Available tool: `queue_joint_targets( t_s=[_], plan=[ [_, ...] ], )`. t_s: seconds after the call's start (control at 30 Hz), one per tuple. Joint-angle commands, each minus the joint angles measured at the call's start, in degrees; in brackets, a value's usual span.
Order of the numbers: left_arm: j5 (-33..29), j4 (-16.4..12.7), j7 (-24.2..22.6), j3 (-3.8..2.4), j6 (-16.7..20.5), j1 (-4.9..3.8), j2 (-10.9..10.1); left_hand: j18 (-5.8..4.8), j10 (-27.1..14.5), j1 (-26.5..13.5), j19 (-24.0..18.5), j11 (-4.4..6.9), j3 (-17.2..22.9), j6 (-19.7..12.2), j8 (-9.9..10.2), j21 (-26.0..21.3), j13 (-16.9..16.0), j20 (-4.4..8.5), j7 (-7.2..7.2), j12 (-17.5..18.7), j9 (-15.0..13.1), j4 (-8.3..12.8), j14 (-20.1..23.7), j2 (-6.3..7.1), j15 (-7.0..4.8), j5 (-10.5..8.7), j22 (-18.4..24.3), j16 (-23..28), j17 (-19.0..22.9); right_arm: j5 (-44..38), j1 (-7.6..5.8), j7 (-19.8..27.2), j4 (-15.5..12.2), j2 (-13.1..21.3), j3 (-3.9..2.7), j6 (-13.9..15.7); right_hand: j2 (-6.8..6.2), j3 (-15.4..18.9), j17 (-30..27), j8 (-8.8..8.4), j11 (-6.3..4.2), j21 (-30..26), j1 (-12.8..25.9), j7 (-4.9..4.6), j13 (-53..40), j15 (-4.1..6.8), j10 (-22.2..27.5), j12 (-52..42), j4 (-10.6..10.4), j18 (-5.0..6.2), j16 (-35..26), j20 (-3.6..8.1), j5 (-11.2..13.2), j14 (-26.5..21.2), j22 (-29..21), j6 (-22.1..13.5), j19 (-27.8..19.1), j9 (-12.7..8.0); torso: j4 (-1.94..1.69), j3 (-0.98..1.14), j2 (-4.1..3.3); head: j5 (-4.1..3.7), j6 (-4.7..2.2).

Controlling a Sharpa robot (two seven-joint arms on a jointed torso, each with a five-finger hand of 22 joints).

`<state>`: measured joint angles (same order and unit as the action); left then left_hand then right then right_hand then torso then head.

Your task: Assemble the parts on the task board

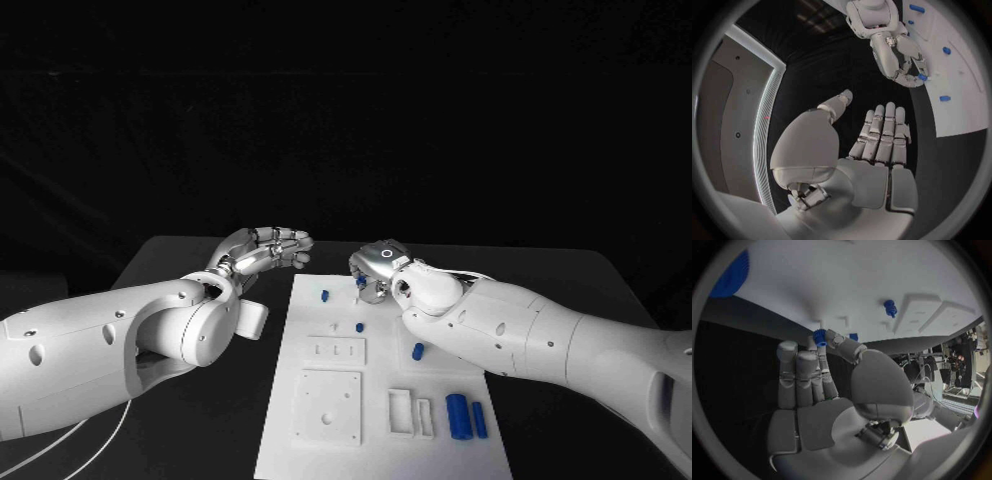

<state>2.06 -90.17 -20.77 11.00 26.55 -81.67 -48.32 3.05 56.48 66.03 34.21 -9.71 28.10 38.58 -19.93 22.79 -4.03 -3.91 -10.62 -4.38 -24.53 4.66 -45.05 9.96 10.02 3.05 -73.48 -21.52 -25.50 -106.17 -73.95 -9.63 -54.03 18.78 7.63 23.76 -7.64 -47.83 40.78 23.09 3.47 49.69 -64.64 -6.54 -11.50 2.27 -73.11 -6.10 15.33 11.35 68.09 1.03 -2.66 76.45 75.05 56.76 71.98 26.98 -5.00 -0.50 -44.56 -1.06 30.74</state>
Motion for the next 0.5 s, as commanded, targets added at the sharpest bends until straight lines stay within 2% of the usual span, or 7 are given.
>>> queue_joint_targets(
  t_s=[0.03, 0.33, 0.5],
  plan=[
    [0.4, -0.3, -0.4, -0.08, -0.3, -0.20, 0.1, 0.56, 0.3, -0.5, 0.1, 0.14, 0.0, 0.4, 0.3, -0.3, 0.1, -0.44, -0.97, 0.3, 0.1, 0.4, 0.4, 0.02, 0.09, 0.06, -0.1, 0.3, 0.1, -0.8, 0.10, 0.1, 0.4, -0.2, 0.00, -1.1, -0.28, -0.2, -0.1, -0.18, -0.64, 0.4, -0.2, -0.16, -2.3, 1.38, -1.3, -0.1, -0.1, 3.65, 0.3, 1.62, -0.1, -1.5, 1.0, 0.3, 1.4, 0.0, -0.02, 0.02, 0.01, 0.10, 0.07],
    [0.4, -0.2, -0.4, -0.08, -0.3, -0.21, 0.1, 0.56, 0.3, -0.5, 0.1, 0.14, 0.1, 0.4, 0.4, -0.3, 0.1, -0.44, -0.97, 0.3, 0.1, 0.4, 0.4, 0.02, 0.10, 0.06, -0.1, 0.3, 0.1, -0.4, 0.14, 0.4, 1.0, -0.4, 0.01, -1.5, -0.48, -0.3, -0.2, -0.40, -0.52, 0.4, -0.2, -0.25, -2.4, 1.27, -1.0, 0.2, -0.1, 3.65, 0.3, 1.59, -0.1, -1.6, 1.0, 0.1, 1.3, 0.0, 0.14, -0.04, 0.08, 0.26, 0.19],
    [0.4, -0.2, -0.4, -0.08, -0.4, -0.21, 0.1, 0.56, 0.3, -0.5, 0.1, 0.14, 0.1, 0.4, 0.4, -0.3, 0.1, -0.44, -0.97, 0.3, 0.1, 0.4, 0.4, 0.02, 0.10, 0.06, -0.1, 0.3, 0.1, 1.2, 0.14, 0.6, 1.2, -0.5, 0.02, -2.4, -1.28, 0.1, -0.5, -0.83, -0.20, 0.5, 0.4, -0.54, -2.4, 0.94, -0.3, 0.7, -0.4, 3.65, 0.3, 1.41, -0.2, -1.6, 1.0, -0.5, 1.2, 0.0, 0.11, -0.04, 0.07, 0.27, 0.18]
  ],
)
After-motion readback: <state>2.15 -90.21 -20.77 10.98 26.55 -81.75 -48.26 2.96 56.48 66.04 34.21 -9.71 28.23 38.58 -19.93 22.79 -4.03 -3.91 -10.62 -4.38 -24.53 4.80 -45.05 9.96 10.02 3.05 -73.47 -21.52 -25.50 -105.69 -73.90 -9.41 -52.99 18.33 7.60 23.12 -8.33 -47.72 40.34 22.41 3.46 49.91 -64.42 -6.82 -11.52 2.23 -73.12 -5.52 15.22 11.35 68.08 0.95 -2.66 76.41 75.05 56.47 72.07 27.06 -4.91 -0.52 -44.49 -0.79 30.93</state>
